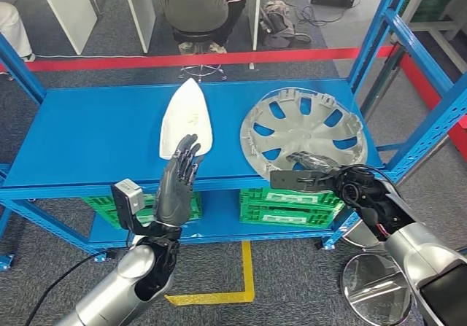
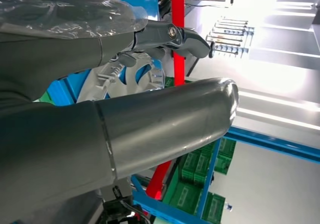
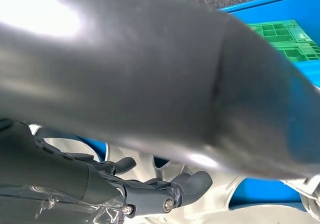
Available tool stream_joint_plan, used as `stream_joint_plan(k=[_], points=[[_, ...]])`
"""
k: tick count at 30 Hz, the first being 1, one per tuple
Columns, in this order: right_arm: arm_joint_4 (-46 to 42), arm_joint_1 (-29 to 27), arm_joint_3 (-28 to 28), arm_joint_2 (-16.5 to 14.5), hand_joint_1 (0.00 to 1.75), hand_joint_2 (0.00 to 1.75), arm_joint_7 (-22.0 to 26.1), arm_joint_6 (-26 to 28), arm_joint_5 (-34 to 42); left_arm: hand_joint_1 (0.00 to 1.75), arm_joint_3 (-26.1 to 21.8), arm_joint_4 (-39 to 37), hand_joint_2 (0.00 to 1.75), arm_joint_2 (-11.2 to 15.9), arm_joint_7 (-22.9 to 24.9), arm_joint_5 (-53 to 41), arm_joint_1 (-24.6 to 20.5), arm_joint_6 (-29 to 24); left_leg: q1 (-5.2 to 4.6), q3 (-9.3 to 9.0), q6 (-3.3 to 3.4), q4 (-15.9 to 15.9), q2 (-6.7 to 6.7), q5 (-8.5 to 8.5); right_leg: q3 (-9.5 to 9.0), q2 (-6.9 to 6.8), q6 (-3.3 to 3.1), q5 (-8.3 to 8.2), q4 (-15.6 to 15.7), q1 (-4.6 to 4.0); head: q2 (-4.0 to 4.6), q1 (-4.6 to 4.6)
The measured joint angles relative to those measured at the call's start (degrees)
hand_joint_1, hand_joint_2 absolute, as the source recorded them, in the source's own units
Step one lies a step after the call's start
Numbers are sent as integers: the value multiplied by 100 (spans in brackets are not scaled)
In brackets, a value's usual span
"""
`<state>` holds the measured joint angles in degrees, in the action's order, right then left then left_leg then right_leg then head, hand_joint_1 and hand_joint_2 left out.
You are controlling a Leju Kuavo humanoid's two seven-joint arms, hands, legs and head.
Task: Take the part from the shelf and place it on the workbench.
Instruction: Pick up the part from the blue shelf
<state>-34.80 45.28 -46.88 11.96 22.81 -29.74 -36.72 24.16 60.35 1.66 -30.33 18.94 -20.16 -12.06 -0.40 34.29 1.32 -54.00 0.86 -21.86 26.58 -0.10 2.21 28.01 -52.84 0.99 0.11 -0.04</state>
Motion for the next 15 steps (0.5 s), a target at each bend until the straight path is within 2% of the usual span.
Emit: stream_joint_plan(k=[8, 15], points=[[226, 14, -90, -27, 0, 0, -82, 317, 38, 0, -75, 0, 0, 25, -45, 10, -5, 9, 3, -26, -1, 2, -8, 0, -14, 3, -2, 1, 1, -2, 2, 5], [508, -64, -135, -29, 0, 0, -196, 1208, 193, 0, -124, 0, 0, 45, -140, 11, -15, 20, 5, -29, -5, 2, -10, 4, -16, 5, -9, -5, 1, -4, 1, 2]])
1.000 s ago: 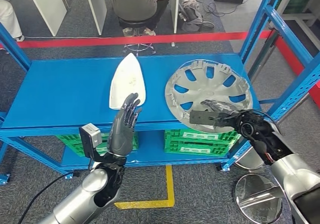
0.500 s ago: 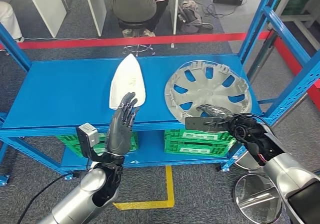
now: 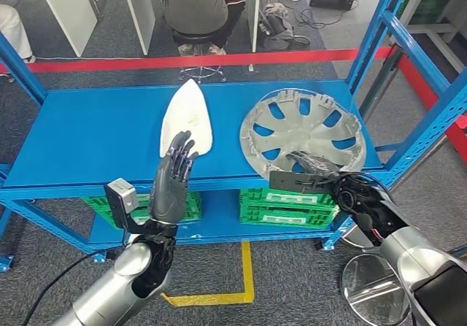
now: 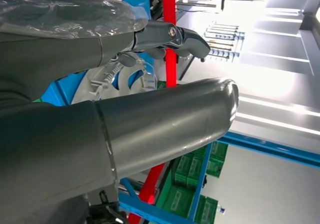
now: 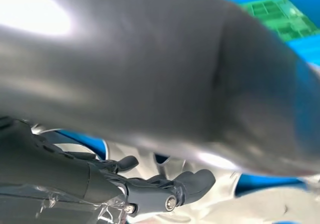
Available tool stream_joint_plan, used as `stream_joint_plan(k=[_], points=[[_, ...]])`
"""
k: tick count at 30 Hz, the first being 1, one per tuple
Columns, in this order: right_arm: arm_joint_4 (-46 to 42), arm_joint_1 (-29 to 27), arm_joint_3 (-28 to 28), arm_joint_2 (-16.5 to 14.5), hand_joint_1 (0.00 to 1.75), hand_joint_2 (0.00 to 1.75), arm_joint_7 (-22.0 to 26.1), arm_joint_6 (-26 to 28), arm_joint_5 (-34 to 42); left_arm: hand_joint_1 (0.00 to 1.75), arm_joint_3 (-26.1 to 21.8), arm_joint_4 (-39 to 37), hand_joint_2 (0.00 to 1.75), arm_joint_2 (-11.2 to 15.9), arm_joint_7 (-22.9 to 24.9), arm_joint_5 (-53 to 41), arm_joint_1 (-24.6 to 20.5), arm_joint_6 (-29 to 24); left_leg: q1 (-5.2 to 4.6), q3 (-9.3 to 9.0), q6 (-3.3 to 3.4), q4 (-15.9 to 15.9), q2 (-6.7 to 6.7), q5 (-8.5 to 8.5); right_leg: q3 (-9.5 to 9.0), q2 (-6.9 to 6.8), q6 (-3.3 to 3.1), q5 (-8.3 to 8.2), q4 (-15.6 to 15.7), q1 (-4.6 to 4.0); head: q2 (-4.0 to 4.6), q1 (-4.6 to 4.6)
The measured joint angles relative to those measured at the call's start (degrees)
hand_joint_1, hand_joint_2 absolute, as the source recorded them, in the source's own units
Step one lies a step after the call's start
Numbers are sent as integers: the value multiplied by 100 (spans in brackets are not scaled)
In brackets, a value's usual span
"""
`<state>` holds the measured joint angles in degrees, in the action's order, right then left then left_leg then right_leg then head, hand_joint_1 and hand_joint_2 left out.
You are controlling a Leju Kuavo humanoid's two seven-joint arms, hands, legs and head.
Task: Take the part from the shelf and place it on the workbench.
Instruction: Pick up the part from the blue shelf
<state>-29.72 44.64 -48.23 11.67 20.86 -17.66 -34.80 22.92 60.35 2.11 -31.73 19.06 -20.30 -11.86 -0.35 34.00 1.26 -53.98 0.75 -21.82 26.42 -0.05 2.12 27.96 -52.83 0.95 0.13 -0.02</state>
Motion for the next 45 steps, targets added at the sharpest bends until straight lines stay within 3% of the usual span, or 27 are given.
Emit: stream_joint_plan(k=[3, 7, 15, 28, 43, 45], points=[[69, -23, -1, -2, 0, 0, -8, 216, 46, 0, -19, 0, 0, 1, -14, 0, -1, -4, 0, 0, 0, 0, 0, 1, -1, 0, 0, -2, 0, 0, 1, 3], [152, -37, 30, -18, 0, 175, -104, 481, 148, 0, -25, 0, 0, 3, -16, -6, -1, -9, 0, 0, 0, -1, 2, 1, -1, 0, 0, -1, 1, 1, 1, 3], [273, -154, 301, -33, 0, 175, -254, 875, 345, 0, -25, -1, 0, -22, 29, -22, -74, 85, 0, -1, 0, -2, 4, 1, -1, 0, 0, -1, 4, 2, 1, 2], [301, -428, 511, -33, 0, 175, -319, 1520, -140, 0, -15, -22, 0, -146, 16, -9, -178, 131, 0, -3, 0, -2, 2, 1, -2, 1, 0, -2, 6, 2, 0, 2], [344, -530, 681, -29, 0, 175, -384, 1659, -482, 0, -10, -144, 0, -211, -48, 5, -252, 190, 0, -17, 5, -1, -3, 6, -11, 6, -5, -10, 8, 3, 0, -1], [346, -530, 687, -26, 0, 87, -410, 1675, -570, 0, -10, -165, 0, -218, -64, 7, -265, 194, 0, -17, 5, -1, -7, 7, -11, 7, -5, -14, 8, 3, 1, -1]])
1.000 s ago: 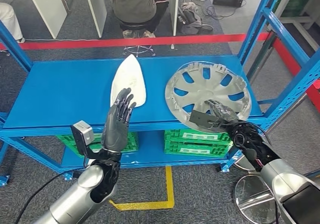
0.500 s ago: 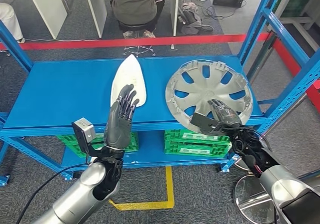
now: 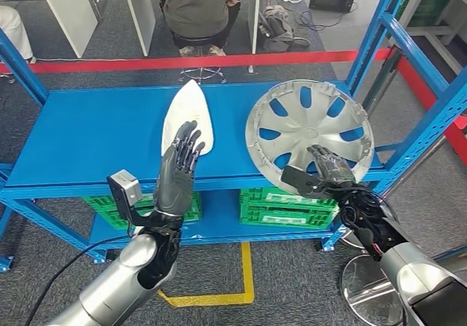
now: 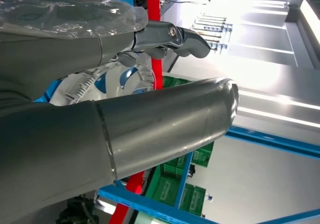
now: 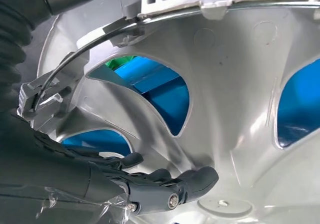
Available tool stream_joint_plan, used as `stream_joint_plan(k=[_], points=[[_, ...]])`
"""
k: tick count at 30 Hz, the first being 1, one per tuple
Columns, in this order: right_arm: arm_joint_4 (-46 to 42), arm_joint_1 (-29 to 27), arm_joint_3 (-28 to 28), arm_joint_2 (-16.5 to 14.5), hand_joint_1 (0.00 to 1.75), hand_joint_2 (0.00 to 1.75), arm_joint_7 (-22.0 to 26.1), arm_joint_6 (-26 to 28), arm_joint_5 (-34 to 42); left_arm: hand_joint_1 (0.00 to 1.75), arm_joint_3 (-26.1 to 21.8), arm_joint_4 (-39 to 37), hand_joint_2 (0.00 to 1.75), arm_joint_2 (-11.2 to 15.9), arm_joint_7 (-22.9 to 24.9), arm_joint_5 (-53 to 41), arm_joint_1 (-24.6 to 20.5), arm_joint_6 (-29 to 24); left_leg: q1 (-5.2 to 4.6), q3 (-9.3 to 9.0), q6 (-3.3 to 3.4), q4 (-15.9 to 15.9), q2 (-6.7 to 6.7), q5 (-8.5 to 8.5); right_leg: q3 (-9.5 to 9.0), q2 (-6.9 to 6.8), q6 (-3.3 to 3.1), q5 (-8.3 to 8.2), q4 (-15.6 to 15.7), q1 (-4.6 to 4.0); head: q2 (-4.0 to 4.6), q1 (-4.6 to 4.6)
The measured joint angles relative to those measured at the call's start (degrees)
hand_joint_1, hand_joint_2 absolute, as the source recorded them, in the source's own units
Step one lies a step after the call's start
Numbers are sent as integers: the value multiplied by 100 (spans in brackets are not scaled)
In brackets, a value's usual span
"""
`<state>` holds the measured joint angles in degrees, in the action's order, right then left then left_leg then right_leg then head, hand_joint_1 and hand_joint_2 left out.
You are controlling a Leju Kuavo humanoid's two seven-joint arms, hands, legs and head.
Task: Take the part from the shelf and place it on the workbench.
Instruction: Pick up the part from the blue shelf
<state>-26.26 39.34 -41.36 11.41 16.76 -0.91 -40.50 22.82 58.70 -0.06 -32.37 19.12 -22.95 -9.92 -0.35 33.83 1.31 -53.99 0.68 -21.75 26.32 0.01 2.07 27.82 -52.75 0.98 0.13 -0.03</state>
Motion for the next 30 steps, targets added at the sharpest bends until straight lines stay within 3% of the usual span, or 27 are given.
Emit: stream_joint_plan(k=[2, 4, 8, 12, 30], points=[[9, 0, 5, 2, 0, 0, -10, -2, -45, 0, 0, -22, 0, -4, -17, 7, -16, 4, 0, 0, -1, 0, -5, 1, 1, 0, -1, -2, 0, 0, -1, -1], [28, 1, 26, 4, 0, 0, -15, -17, -66, 0, 0, -49, 0, -10, -33, 17, -31, 8, 0, 0, -2, 0, -7, 3, 1, 1, -3, -4, 0, 0, -1, -1], [57, 17, 73, 8, 0, 175, -40, -31, -108, 0, 0, -98, 0, -26, -50, 25, -44, 10, 0, -1, -3, 0, -8, 4, 1, 7, -4, -5, 0, -1, 0, -1], [83, 23, 114, 9, 175, 175, -10, -55, -111, 0, 2, -157, 0, -31, -71, 37, -51, 21, 0, -1, -3, 0, -7, 4, 0, 10, -4, -4, 0, -1, -1, -3], [137, 59, 315, 32, 175, 175, 8, -9, 27, 0, 2, -281, 0, -33, -109, 59, -74, 34, -1, -1, 2, -1, -7, 9, -4, 9, -3, -11, 0, 0, -1, -6]])
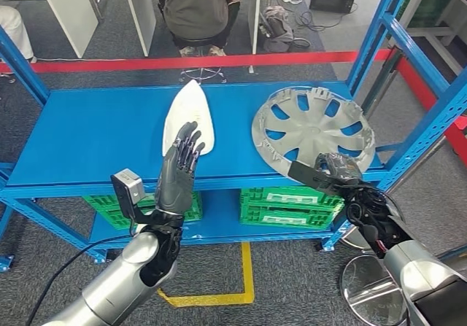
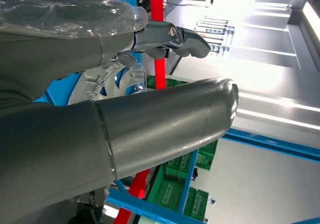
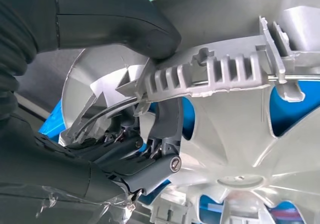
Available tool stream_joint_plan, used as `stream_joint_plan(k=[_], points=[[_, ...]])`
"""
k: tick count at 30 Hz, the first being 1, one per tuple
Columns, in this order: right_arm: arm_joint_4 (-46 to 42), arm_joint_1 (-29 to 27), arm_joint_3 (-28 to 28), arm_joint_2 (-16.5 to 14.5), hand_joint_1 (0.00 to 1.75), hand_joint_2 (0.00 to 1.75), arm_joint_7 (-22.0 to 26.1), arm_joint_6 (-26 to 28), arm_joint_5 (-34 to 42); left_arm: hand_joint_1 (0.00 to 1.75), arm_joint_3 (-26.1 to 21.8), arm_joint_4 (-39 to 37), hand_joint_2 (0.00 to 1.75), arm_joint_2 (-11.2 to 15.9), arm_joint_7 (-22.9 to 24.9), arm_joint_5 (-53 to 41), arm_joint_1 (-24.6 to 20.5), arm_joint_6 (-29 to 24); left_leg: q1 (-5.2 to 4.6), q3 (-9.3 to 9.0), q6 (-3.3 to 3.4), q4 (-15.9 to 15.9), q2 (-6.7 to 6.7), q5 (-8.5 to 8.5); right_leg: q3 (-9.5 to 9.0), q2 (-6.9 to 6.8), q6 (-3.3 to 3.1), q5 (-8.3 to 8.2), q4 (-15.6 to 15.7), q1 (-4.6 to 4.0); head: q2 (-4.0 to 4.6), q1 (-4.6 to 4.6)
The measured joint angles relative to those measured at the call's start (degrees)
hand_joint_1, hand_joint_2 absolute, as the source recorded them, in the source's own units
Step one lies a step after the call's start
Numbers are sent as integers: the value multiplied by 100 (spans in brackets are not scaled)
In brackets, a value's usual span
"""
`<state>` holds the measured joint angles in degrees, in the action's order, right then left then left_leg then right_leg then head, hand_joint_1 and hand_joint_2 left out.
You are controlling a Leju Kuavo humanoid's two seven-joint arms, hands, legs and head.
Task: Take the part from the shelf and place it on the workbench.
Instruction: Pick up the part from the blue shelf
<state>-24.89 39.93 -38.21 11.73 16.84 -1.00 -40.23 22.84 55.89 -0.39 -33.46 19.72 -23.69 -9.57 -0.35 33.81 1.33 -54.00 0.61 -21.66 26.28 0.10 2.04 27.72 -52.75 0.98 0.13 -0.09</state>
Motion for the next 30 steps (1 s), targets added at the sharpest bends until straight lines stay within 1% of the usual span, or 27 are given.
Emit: stream_joint_plan(k=[10, 18, 22, 30], points=[[2, 19, 198, 4, 175, 175, 44, -24, 185, 0, 0, 0, 0, 2, 6, 0, 1, 0, 0, 2, 0, 0, 4, 0, 1, -3, 0, 1, 0, 0, 0, 4], [-158, 86, 559, 5, 175, 175, 248, -278, 1105, 0, 0, 0, 0, 2, 39, -2, 9, -47, 0, 4, 0, 0, 4, 0, 0, -3, 0, 1, -1, -1, 0, 6], [-530, 90, 761, 5, 175, 175, 153, -392, 1624, 0, 0, 0, 0, 2, 79, -14, 27, -56, -1, 6, 0, 0, 3, 0, 2, -3, 0, 1, -1, -1, 0, 0], [-1918, -102, 992, 35, 175, 175, -469, -576, 2571, 0, 2, 0, 0, 4, 86, -15, 35, -55, -1, 18, -4, -1, -3, -3, 12, 5, 1, 1, -5, -1, -1, 3]])
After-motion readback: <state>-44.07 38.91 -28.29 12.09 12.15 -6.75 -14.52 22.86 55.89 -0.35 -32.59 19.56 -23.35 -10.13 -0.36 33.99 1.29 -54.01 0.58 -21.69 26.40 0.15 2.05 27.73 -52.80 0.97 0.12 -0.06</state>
